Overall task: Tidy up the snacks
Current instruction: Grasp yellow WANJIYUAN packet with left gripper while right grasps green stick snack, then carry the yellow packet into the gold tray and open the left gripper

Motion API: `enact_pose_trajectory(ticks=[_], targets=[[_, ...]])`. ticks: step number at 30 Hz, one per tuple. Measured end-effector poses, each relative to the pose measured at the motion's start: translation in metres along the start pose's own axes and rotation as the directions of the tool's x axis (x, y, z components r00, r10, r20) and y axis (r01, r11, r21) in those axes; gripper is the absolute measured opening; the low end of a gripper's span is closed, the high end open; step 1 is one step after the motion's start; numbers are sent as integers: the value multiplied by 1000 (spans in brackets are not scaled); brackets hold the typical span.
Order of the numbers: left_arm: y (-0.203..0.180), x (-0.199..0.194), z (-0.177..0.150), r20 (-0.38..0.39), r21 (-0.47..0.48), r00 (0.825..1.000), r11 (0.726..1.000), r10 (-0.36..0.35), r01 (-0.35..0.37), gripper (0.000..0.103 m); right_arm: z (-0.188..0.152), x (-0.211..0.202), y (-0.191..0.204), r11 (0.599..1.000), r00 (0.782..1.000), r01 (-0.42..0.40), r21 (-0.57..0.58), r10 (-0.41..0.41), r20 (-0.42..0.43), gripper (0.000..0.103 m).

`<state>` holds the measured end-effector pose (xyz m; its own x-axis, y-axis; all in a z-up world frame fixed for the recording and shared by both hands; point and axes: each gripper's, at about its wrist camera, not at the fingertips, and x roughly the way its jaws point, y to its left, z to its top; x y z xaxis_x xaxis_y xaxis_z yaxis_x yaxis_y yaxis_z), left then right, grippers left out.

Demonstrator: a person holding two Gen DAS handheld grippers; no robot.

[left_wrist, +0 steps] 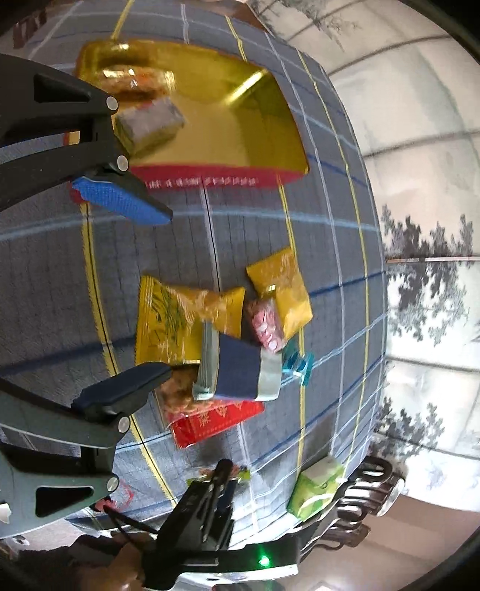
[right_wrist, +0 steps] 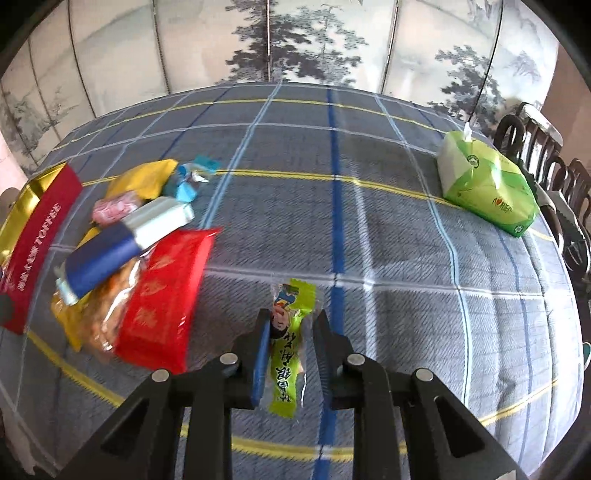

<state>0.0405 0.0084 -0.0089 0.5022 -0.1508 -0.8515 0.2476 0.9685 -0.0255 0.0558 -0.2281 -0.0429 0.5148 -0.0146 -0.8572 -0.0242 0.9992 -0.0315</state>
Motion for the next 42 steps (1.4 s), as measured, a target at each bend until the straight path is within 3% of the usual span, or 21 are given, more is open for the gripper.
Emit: enact_pose_trajectory(ticks=[11, 26, 30, 42], targets=[[-16, 47, 4, -82, 10, 996, 999, -47, 48, 66, 3, 9, -7, 999, 997, -4, 35, 1, 76, 23], [-18, 80, 20, -106, 11, 994, 1000, -25, 27, 65, 1, 12, -13, 998, 992, -38, 58, 31, 125, 23], [-18, 80, 20, -97, 15, 995, 1000, -8, 10, 56, 2, 12, -13, 997, 991, -40, 60, 32, 131, 23], [-7, 62, -1, -119, -17, 992, 999, -32, 30, 55, 1, 12, -9, 999, 991, -17, 48, 10, 135, 23]])
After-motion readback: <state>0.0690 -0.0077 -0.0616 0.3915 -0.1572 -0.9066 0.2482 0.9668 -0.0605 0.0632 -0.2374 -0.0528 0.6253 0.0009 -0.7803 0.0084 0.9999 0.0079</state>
